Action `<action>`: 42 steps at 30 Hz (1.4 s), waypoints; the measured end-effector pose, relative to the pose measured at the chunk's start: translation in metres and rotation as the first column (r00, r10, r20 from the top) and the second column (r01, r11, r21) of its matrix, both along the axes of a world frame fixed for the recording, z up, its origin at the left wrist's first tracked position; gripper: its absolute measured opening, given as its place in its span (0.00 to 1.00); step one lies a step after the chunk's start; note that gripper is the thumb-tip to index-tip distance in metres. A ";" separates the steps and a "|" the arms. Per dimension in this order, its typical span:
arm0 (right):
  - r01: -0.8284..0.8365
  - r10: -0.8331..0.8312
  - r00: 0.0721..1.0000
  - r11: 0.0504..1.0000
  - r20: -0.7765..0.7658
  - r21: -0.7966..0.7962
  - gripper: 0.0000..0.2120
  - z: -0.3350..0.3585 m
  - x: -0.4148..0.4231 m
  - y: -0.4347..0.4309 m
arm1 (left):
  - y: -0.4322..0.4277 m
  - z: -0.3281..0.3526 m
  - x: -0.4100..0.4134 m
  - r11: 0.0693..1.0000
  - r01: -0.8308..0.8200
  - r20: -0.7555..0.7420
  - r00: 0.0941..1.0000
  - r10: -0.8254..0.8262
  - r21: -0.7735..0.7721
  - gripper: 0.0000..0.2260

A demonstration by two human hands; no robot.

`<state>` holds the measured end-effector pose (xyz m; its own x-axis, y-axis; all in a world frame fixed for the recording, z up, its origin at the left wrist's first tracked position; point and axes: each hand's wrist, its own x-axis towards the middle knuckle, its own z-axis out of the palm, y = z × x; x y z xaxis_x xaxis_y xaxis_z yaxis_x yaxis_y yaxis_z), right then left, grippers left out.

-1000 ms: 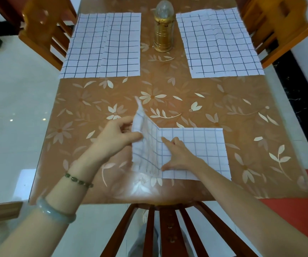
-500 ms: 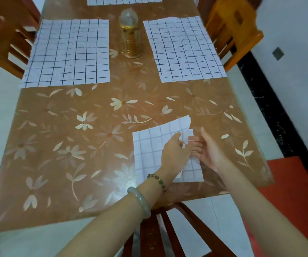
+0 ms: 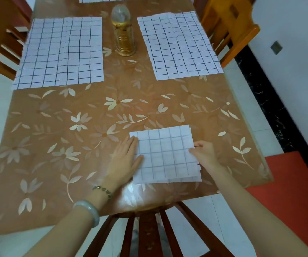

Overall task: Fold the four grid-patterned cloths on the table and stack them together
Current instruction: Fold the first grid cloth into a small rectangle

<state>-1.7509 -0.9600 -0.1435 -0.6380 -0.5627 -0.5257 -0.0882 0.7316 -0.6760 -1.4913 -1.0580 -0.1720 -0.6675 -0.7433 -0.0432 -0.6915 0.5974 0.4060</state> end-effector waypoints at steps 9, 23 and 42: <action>-0.071 0.074 0.990 0.997 -0.122 0.028 0.17 -0.003 0.005 0.004 | -0.021 -0.008 0.009 0.946 0.316 0.290 0.914 -0.283 -0.070 0.37; -0.285 0.453 0.610 0.891 -0.650 0.353 0.33 0.001 0.024 0.001 | -0.043 -0.016 0.009 0.920 0.389 0.406 0.849 -0.340 -0.043 0.44; -0.563 0.700 0.386 0.694 -0.600 0.448 0.32 -0.062 0.010 -0.014 | -0.059 -0.024 0.014 0.940 0.338 0.446 0.848 -0.285 -0.043 0.57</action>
<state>-1.7413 -0.9739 -0.2052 -0.3135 -0.9244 -0.2172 -0.9400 0.3346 -0.0673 -1.4778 -1.1166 -0.1960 -0.8001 -0.5169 -0.3046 -0.5501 0.8346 0.0288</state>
